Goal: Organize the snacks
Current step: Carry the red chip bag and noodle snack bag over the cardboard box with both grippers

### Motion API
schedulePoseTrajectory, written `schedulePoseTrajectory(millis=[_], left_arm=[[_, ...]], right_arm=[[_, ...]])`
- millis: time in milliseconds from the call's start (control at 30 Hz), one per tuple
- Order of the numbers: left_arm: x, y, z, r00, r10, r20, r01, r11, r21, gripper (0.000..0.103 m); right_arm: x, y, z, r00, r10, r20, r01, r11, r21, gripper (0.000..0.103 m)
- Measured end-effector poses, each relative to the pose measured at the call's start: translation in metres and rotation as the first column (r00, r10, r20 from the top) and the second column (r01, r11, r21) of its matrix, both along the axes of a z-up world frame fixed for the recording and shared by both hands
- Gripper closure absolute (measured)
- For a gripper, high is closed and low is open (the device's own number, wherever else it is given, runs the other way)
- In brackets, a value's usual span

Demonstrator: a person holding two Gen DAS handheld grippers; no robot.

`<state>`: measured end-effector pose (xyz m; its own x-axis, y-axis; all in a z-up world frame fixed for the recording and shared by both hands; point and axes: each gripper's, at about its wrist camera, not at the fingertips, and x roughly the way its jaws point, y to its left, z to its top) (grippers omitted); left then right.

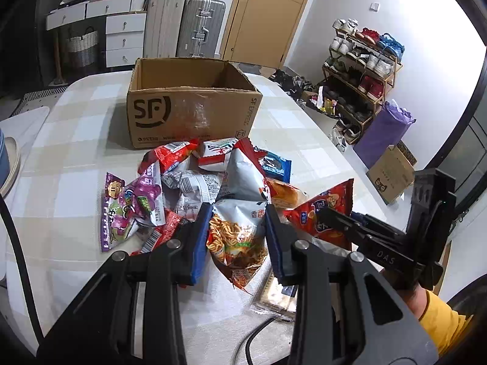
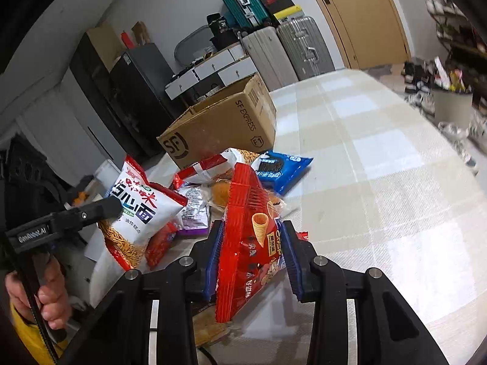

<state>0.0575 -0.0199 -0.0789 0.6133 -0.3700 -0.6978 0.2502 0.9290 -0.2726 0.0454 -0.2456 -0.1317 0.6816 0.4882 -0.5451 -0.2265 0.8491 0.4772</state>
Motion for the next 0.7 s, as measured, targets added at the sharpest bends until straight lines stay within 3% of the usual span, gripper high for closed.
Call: schedulePoseTrajectory(millis=[433, 700], left_arm=[[-0.005, 0.012, 0.016, 1.0, 0.007, 0.021, -0.006, 0.999, -0.04, 0.072], [0.0, 0.018, 0.054, 0.999, 0.007, 0.05, -0.004, 0.998, -0.055, 0.072]], right_arm=[[-0.011, -0.009, 0.042, 0.994, -0.016, 0.107, 0.012, 0.999, 0.037, 0.067], [-0.004, -0.016, 0.08, 0.988, -0.008, 0.157, -0.006, 0.996, 0.087, 0.067]])
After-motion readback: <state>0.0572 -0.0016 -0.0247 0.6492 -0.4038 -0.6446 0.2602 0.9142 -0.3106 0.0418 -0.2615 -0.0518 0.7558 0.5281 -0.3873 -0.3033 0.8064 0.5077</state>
